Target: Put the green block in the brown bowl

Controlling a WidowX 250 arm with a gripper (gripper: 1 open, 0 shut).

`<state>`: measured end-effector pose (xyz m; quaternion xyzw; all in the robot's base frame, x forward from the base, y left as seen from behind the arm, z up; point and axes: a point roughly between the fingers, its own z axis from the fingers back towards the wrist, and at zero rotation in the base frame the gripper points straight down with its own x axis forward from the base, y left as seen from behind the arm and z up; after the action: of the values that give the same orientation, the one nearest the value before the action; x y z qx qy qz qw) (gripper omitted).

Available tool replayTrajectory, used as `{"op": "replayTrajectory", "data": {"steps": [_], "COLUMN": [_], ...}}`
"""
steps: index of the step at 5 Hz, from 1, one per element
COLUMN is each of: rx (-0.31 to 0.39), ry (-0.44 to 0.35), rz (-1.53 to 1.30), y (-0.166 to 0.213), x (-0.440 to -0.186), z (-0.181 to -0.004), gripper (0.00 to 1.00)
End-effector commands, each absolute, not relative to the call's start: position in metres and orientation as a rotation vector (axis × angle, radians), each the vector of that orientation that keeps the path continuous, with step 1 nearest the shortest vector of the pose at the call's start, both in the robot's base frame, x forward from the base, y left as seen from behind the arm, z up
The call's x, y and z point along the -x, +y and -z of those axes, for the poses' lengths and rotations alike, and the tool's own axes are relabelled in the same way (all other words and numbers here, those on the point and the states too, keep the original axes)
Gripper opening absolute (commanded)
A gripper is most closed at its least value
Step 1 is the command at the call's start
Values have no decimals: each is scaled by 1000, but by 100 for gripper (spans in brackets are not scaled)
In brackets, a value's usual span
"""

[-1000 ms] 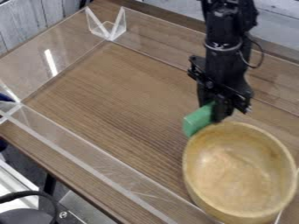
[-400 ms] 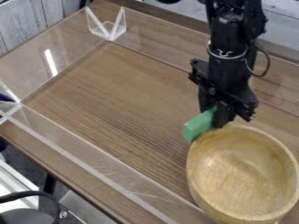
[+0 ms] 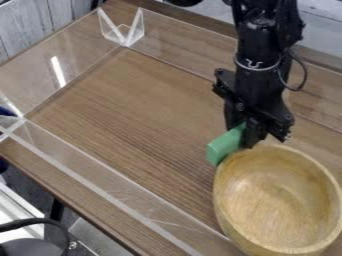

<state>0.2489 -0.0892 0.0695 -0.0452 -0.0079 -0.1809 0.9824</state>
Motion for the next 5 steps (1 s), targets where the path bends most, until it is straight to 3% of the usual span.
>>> {"op": "replayTrajectory", "data": {"steps": [1,5], "rx": [133,171], "ry": [-15,30], "rz": [396,374], "y": [-123,-147], "x": [-231,-206], "z": [-74,-63], "gripper": [0,0]}}
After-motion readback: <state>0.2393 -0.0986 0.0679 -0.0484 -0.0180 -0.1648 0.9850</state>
